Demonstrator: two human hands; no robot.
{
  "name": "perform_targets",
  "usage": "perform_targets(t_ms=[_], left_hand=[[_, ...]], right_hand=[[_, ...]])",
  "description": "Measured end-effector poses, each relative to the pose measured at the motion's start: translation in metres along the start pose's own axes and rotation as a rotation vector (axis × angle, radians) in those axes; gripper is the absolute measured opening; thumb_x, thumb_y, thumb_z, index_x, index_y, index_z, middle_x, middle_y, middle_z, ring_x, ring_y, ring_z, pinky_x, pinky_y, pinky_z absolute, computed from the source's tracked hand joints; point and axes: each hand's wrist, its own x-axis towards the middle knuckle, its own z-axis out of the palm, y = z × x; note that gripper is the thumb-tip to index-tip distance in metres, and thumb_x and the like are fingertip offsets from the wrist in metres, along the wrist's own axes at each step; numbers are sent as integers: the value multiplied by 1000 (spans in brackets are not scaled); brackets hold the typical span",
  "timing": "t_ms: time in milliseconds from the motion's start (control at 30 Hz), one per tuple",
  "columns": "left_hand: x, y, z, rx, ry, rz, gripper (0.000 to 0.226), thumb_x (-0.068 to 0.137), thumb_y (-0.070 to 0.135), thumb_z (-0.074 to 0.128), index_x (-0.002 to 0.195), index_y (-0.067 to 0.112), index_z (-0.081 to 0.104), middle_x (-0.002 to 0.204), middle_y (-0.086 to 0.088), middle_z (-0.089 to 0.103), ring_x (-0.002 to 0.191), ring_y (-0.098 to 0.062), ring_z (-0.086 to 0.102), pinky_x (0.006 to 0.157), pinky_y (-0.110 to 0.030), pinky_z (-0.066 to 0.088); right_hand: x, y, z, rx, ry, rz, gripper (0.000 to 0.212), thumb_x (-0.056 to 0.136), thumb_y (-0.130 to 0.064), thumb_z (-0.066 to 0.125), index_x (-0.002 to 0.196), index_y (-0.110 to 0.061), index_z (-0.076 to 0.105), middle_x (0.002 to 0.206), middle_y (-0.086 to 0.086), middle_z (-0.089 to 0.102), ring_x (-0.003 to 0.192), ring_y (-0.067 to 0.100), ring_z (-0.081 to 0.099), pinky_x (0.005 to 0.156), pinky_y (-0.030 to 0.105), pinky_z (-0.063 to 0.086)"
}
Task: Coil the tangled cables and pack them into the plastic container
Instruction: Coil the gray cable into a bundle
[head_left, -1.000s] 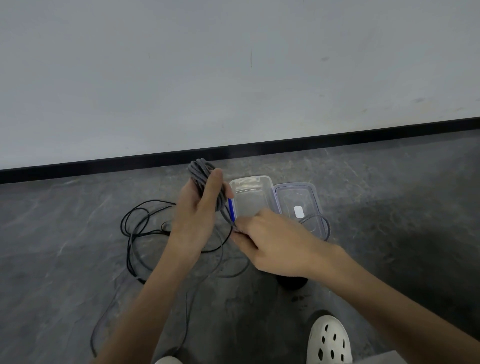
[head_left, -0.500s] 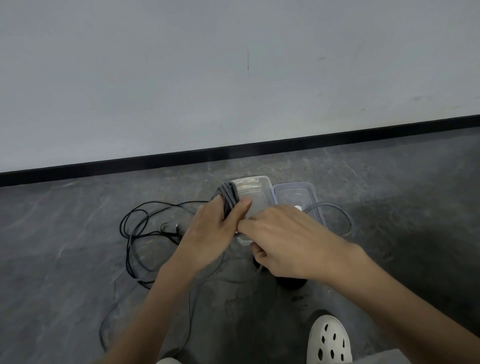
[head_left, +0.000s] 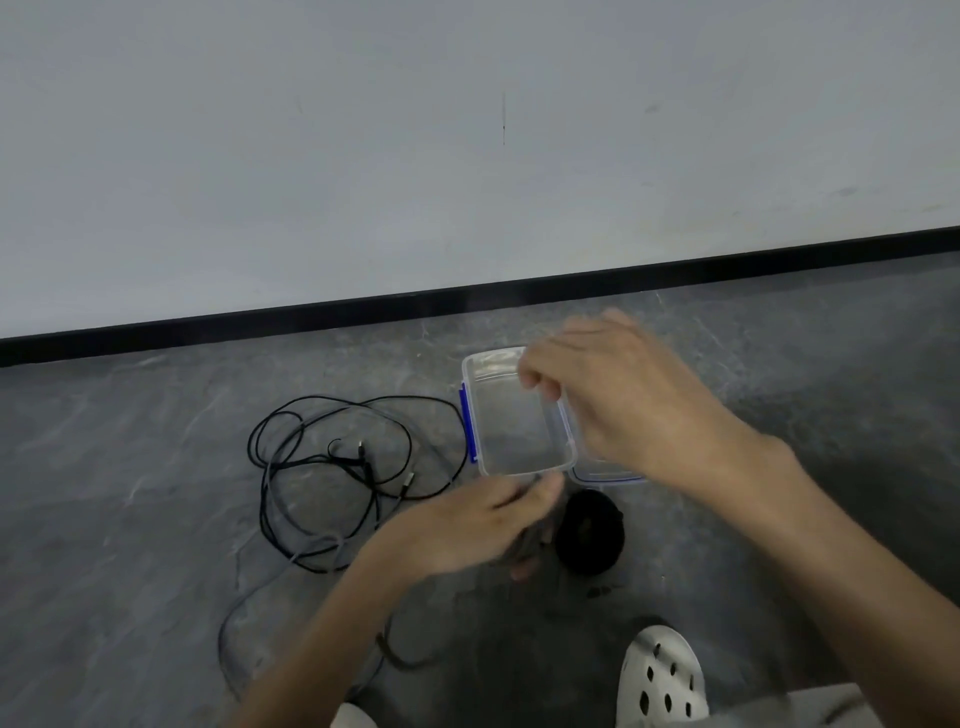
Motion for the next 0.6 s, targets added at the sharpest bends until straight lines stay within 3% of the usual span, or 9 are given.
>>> perform_targets(t_ms=[133,267,333,433,467,533,600], left_hand=[[6,1,9,-36,-92,22,56,88,67,34,64,20,50,50,12,53,51,-5,50,55,-9,37],[8,0,1,-59,133,42,60,89,61,42,64,9,57,49,10,52,48,-1,48,53,-6,36],[6,1,-6,-103,268,91,53,87,61,48,59,16,58,51,8,54,51,-3,51,55,-8,39],[4,3,-17,-181,392,89,31,87,39,68,61,23,60,52,13,53,50,3,50,49,-8,37],[4,3,-20,-172,432,76,29,87,34,69,63,20,59,54,12,52,50,2,48,49,-9,36],[3,2,-26,-139,517,63,34,87,34,67,69,8,54,57,6,49,51,-3,45,49,-13,35],[1,1,-30,-138,566,60,40,89,35,63,69,3,50,57,4,47,50,-5,43,50,-18,35]], right_hand=[[-8,16,8,53,36,142,34,69,18,57,89,-8,65,76,0,64,76,25,58,72,42,47],[-12,20,19,209,11,291,31,78,10,54,96,-12,63,81,-5,63,75,15,56,71,40,50],[-12,17,25,310,-22,344,33,79,10,54,100,-14,63,81,-6,62,68,4,51,69,29,49],[-9,11,29,449,-81,402,29,88,4,51,106,-14,65,92,-4,64,74,-1,53,68,11,42],[-7,11,29,507,-90,424,23,93,-3,51,107,-13,66,97,-2,65,80,1,57,73,12,45],[-5,12,29,600,-123,438,20,98,-18,49,106,-12,67,100,2,68,92,13,61,84,29,49],[-5,14,31,566,-160,406,22,100,-22,47,106,-11,65,98,4,68,93,19,62,86,38,49]])
